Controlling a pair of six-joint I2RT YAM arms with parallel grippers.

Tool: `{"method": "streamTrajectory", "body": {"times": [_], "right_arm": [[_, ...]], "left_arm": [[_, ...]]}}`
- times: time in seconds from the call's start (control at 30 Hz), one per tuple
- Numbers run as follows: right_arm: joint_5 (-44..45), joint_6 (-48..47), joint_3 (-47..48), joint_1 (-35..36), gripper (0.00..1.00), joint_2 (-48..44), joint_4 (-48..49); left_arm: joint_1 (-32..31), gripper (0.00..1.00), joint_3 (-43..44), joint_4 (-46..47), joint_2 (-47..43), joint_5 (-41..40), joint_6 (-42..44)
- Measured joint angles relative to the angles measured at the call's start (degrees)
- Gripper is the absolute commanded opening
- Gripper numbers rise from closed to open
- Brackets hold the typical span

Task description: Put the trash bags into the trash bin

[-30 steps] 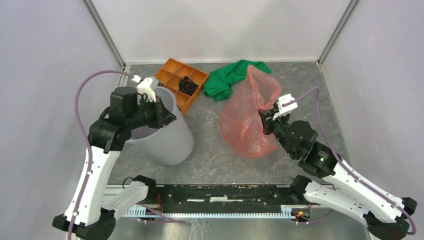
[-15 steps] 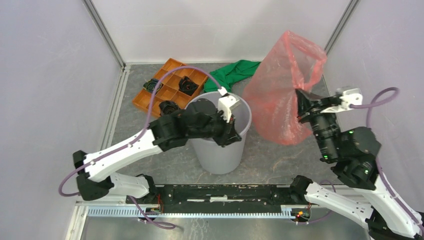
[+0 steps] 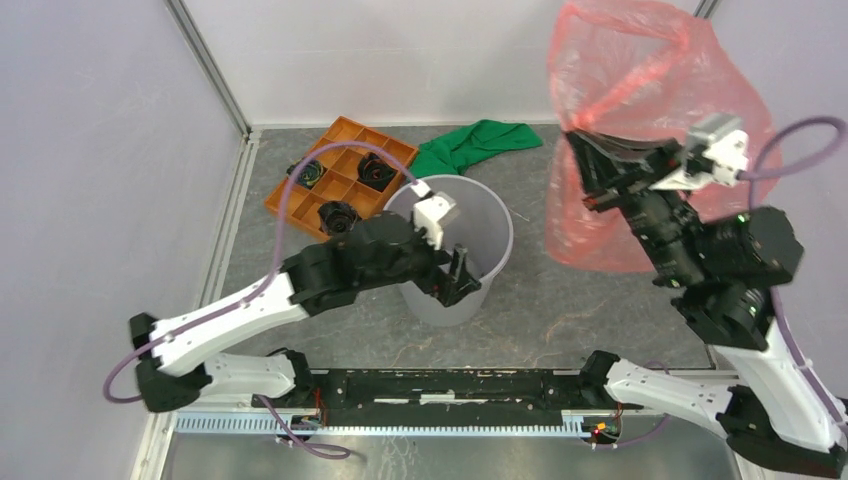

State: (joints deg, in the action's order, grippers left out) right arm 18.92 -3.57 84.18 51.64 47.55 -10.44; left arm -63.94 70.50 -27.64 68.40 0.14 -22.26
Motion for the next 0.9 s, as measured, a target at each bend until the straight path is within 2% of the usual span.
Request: {"method": "streamTrajectory", "body": {"times": [0.2,0.4,0.6,0.9], "right_arm": [[-17.6,4.5,8.5,0.0,0.01,10.9,2.6],[-29.4,14.4,9.2,0.0,0.01,14.7,9.7],[-27.4,18.5,3.0,0.0,0.01,9.0,14.5],[-24.7,22.0,1.8,0.0,0.01,7.5,18.4]], "left_arm": [[0.0,0.99,-1.7,-0.5,-16.9,-6.1,0.0],[0.0,1.0,-1.9,-2.9,-31.3,-16.4,-1.5],[0.0,1.0,-4.1,-4.1,-38.9,-25.8,-3.8],[0.0,1.0,-6.9,-6.4,-38.7,-32.9,-8.2]]}}
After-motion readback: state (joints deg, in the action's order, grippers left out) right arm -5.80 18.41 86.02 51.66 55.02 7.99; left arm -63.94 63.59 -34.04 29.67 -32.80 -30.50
